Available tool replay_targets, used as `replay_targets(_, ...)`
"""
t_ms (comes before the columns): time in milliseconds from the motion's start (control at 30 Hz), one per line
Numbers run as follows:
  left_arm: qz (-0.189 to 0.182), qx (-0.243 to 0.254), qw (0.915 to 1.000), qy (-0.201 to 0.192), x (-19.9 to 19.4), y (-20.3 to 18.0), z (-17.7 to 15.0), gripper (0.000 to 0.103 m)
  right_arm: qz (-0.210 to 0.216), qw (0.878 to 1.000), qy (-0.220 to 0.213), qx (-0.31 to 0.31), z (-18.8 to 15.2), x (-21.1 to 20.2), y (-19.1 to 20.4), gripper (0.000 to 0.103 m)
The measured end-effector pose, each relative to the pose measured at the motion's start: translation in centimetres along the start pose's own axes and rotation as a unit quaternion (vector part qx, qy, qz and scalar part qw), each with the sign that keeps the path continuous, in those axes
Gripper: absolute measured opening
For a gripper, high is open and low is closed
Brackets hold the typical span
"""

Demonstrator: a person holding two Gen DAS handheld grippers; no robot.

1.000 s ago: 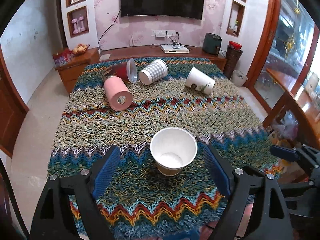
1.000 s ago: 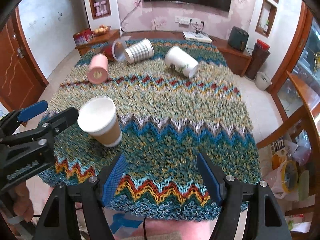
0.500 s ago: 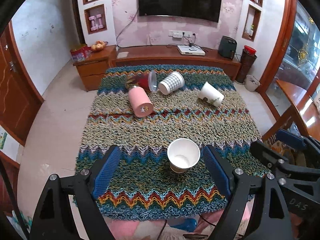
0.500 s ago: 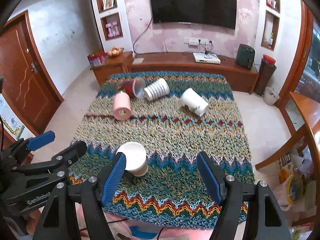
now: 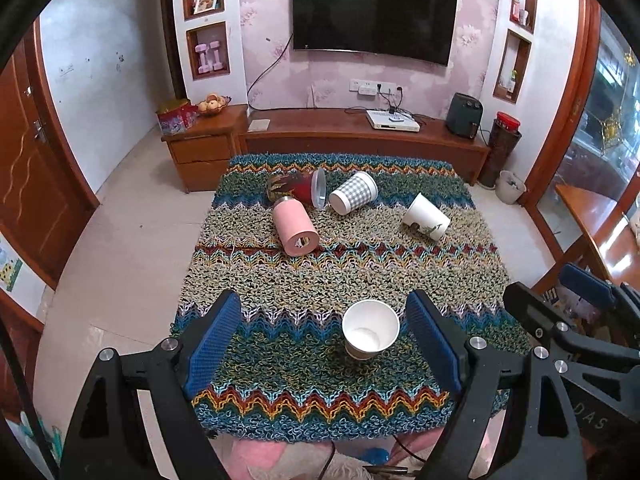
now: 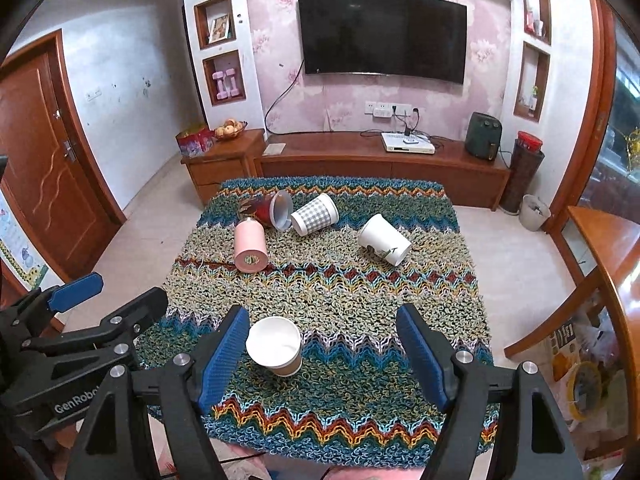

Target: Flip cup upright

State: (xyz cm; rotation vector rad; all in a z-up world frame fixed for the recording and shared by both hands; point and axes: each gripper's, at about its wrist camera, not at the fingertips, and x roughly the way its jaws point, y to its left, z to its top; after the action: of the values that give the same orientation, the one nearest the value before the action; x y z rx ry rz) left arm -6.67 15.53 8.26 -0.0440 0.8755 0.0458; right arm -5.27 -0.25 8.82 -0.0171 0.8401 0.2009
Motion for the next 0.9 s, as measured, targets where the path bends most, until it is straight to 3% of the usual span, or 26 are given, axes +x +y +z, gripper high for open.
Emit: replay_targets(900, 0.018, -0.004, 0.9998, 0.01, 0.68, 0.19, 0.05, 0.087, -0.017, 1.0, -0.008, 0.001, 0.15, 0.25, 0.35, 0.077)
